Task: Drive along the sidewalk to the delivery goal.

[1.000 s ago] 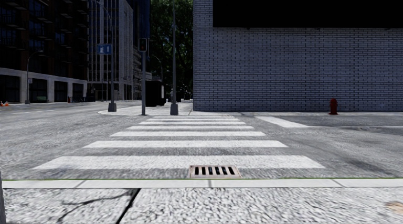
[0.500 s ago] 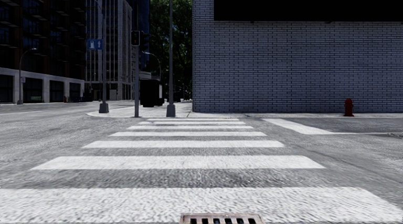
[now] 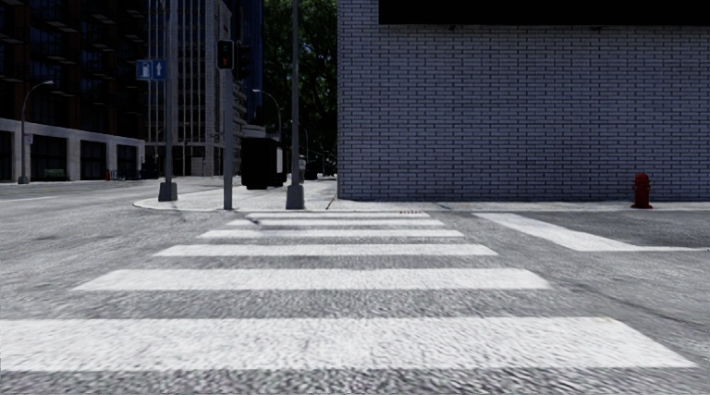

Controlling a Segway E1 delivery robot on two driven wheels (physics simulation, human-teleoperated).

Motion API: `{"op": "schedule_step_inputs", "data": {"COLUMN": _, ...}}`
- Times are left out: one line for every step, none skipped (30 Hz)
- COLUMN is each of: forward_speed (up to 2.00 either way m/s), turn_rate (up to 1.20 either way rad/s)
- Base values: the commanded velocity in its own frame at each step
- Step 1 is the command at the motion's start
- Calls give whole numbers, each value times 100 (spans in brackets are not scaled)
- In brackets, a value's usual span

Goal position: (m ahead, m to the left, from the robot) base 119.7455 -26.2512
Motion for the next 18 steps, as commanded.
{"op": "schedule_step_inputs", "data": {"forward_speed": 149, "turn_rate": 0}}
{"op": "schedule_step_inputs", "data": {"forward_speed": 149, "turn_rate": 0}}
{"op": "schedule_step_inputs", "data": {"forward_speed": 149, "turn_rate": 0}}
{"op": "schedule_step_inputs", "data": {"forward_speed": 149, "turn_rate": 0}}
{"op": "schedule_step_inputs", "data": {"forward_speed": 149, "turn_rate": 0}}
{"op": "schedule_step_inputs", "data": {"forward_speed": 149, "turn_rate": 0}}
{"op": "schedule_step_inputs", "data": {"forward_speed": 149, "turn_rate": 0}}
{"op": "schedule_step_inputs", "data": {"forward_speed": 150, "turn_rate": 0}}
{"op": "schedule_step_inputs", "data": {"forward_speed": 150, "turn_rate": 0}}
{"op": "schedule_step_inputs", "data": {"forward_speed": 150, "turn_rate": 0}}
{"op": "schedule_step_inputs", "data": {"forward_speed": 150, "turn_rate": 0}}
{"op": "schedule_step_inputs", "data": {"forward_speed": 150, "turn_rate": 0}}
{"op": "schedule_step_inputs", "data": {"forward_speed": 150, "turn_rate": 0}}
{"op": "schedule_step_inputs", "data": {"forward_speed": 150, "turn_rate": 0}}
{"op": "schedule_step_inputs", "data": {"forward_speed": 150, "turn_rate": 0}}
{"op": "schedule_step_inputs", "data": {"forward_speed": 150, "turn_rate": 0}}
{"op": "schedule_step_inputs", "data": {"forward_speed": 150, "turn_rate": 0}}
{"op": "schedule_step_inputs", "data": {"forward_speed": 151, "turn_rate": 0}}
